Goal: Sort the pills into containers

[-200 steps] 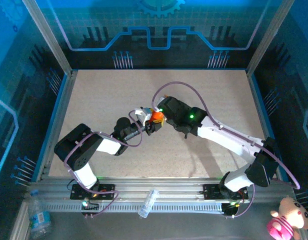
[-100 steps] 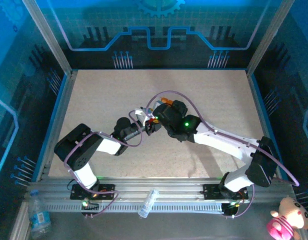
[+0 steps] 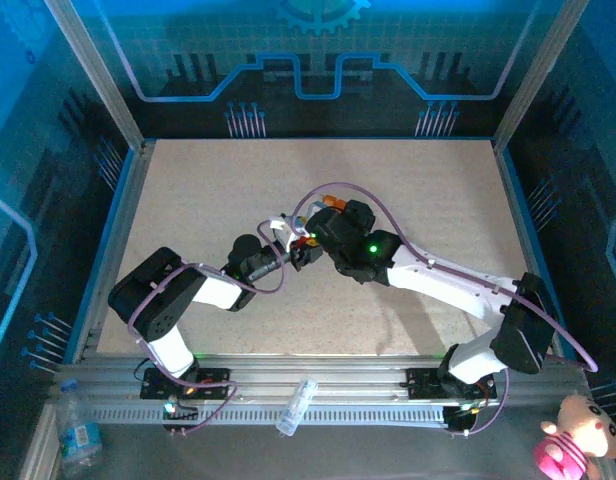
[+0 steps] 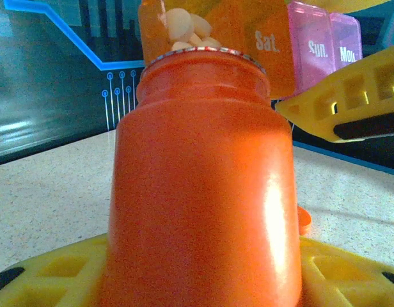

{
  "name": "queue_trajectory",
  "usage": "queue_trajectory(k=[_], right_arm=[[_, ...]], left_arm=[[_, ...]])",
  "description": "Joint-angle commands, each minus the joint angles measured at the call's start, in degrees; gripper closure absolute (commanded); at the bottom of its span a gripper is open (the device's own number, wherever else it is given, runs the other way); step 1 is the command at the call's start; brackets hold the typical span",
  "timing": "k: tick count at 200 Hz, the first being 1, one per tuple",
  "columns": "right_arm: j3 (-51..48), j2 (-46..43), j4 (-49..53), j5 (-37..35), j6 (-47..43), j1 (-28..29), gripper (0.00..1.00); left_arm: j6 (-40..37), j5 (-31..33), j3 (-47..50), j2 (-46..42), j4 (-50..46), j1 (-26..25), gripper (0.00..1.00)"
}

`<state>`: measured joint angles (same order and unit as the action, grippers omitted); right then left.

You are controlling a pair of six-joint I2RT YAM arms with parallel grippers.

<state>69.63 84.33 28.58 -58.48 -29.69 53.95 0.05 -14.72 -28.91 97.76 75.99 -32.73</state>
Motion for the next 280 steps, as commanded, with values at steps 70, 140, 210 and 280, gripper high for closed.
queue_trajectory(k=[70,140,210,280], right_arm=[[4.8,1.2,8.3,7.2,8.0,-2.0,0.95],[6.0,-1.8,12.3,16.4,13.0,-5.3,0.95],[7.0,-4.9,13.8,28.8,18.4,-10.5,0.95],[5.8,-7.1,12.9,43.6,24.2,-18.6,0.95]], left_arm=[[0.2,-0.9,-1.4,-2.6,4.3,0.0,1.0],[0.6,-1.1,-1.8,-2.9,4.3,0.1,1.0],[0.7,-0.8,-1.6,-3.9,4.3,0.1,1.0],[0.2,1.6,0.2,-6.9,4.4,0.4,1.0]])
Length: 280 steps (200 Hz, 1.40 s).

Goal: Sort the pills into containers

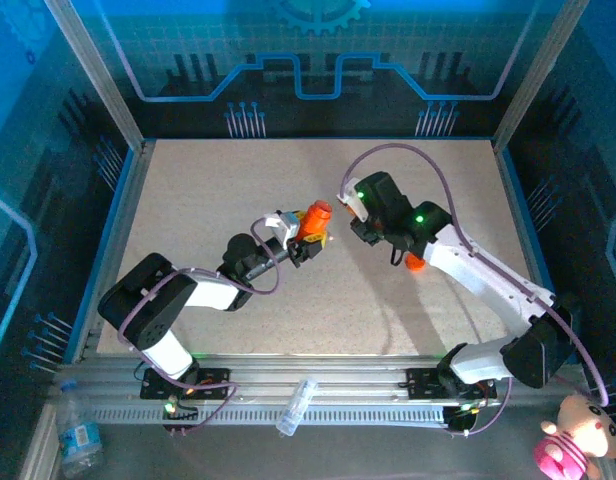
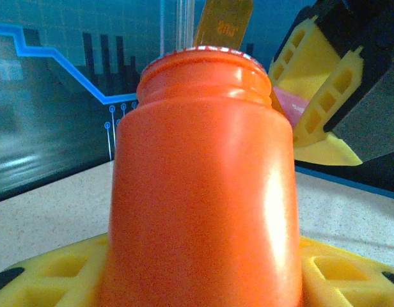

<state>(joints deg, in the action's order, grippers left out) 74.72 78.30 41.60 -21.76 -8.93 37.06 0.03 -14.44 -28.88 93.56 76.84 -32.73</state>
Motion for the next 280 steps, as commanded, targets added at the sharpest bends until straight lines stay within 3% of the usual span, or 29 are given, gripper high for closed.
queue_trajectory(k=[1,114,218,233,261,280], right_arm=[[0.7,-1.1,-0.2,7.0,3.5,-1.8,0.95],[-14.2,6.5,-13.2,19.1,8.3,-3.1,0.95],[-8.1,25.7,-16.0,21.9,10.5,1.2,0.92],[-6.9,27.4,-15.8,22.0,10.5,1.2,0.81],[-5.2,28.5,-15.0,21.6,10.7,0.8,0.4],[-5.7,25.6,-14.6,22.0,11.3,-0.2,0.28]], left_arm=[[0.2,1.4,0.3,-2.8,3.5,0.3,1.0],[-0.6,9.4,5.0,-10.8,3.4,1.0,1.0],[-1.4,13.1,6.6,-18.9,-3.7,1.2,1.0],[-1.5,13.2,6.8,-19.8,-4.6,1.2,1.0],[-1.6,13.2,7.2,-20.5,-5.3,1.2,1.0],[-1.5,13.2,7.3,-20.7,-5.8,1.2,1.0]])
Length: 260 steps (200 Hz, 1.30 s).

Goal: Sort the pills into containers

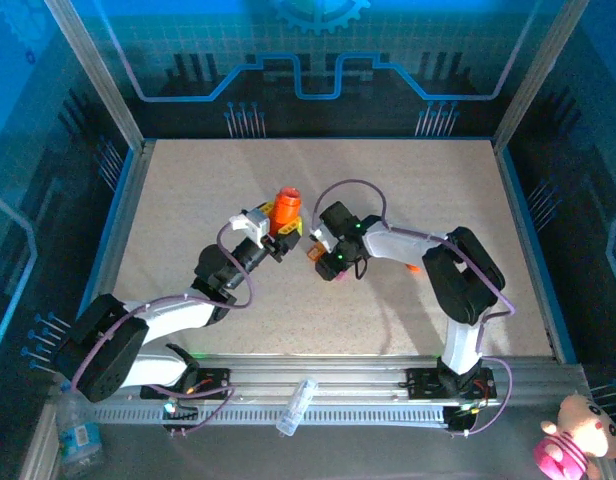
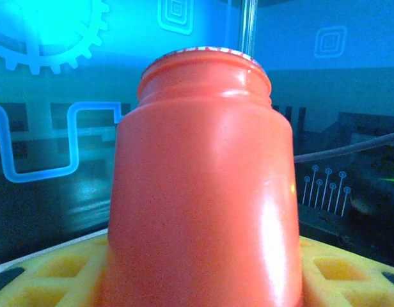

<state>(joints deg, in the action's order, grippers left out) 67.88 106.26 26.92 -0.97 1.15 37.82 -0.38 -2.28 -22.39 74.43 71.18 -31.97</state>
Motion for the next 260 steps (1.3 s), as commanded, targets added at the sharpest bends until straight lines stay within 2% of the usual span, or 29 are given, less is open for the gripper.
queue_trajectory(k=[1,21,52,100,135,197,224,260], right_arm=[[1.0,-2.6,0.1,1.2,1.3,-1.0,0.28],[-0.8,-8.7,0.3,3.0,3.3,-3.5,0.24],[-3.6,-18.2,2.8,3.9,7.1,-8.8,0.24],[-7.9,-26.3,10.4,-2.9,13.2,-20.2,0.22],[-11.3,-25.5,13.1,-5.0,15.2,-27.4,0.18],[-11.3,-17.1,13.4,-10.6,16.6,-28.6,0.17],[-11.4,-14.4,12.4,-11.3,16.8,-28.6,0.19],[-11.0,-11.9,11.1,-11.3,17.2,-28.9,0.29]], left_arm=[[-1.1,1.0,0.8,-1.6,-0.2,0.4,1.0],[-0.9,0.8,0.9,-1.7,-0.3,0.3,1.0],[-0.7,0.1,1.0,-1.8,-0.8,0.3,1.0],[-0.3,-1.9,1.2,-1.9,-2.3,-0.1,1.0],[-0.2,-2.4,0.8,-1.8,-2.5,-1.6,1.0],[-0.6,-2.4,-1.0,-0.3,-2.2,-4.1,1.0],[-0.6,-2.1,-1.2,0.5,-1.3,-4.6,1.0],[-0.5,-2.0,-1.3,1.2,-0.5,-5.0,1.0]])
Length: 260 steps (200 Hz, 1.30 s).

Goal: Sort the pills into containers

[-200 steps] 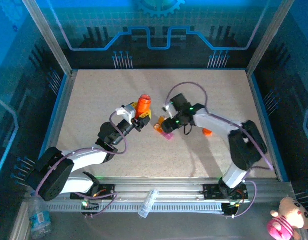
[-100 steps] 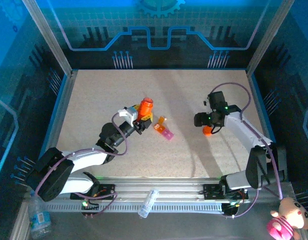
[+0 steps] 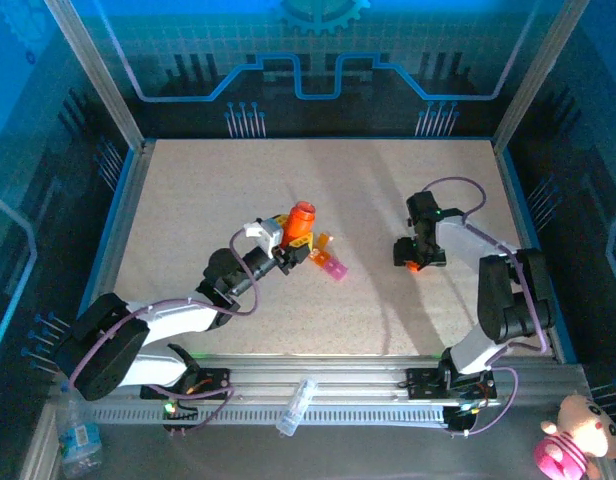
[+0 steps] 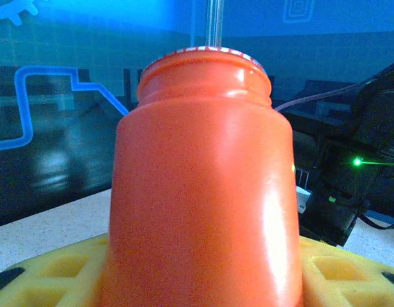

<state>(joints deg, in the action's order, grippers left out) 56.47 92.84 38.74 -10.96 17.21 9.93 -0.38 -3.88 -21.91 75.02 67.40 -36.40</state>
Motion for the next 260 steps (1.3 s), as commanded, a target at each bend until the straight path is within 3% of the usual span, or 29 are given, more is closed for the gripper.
queue_trajectory(k=[1,33,122,152,189,260], right_arm=[[0.4,1.6,-0.7,-1.3,1.1,-1.0,0.29],[0.8,3.4,-1.5,-1.2,1.3,-1.5,0.39],[1.1,5.8,-2.7,-1.0,0.9,-2.1,0.41],[1.1,5.4,-2.9,-0.1,0.6,-2.0,0.57],[0.8,0.5,-2.5,2.3,0.7,-1.8,0.66],[11.5,-13.8,6.1,16.1,-1.0,5.3,0.68]], left_arm=[[-0.5,-0.4,-1.8,0.7,3.3,-0.6,1.0],[-0.5,-0.3,-2.0,0.8,3.5,-0.7,1.0],[-0.4,-0.3,-2.2,1.5,4.0,-1.0,1.0],[-0.5,-0.3,-2.2,1.6,4.0,-1.1,1.0],[-0.6,-0.5,-1.9,1.4,4.0,-1.2,1.0],[-1.8,-2.1,-1.1,1.0,2.6,-1.2,1.0]])
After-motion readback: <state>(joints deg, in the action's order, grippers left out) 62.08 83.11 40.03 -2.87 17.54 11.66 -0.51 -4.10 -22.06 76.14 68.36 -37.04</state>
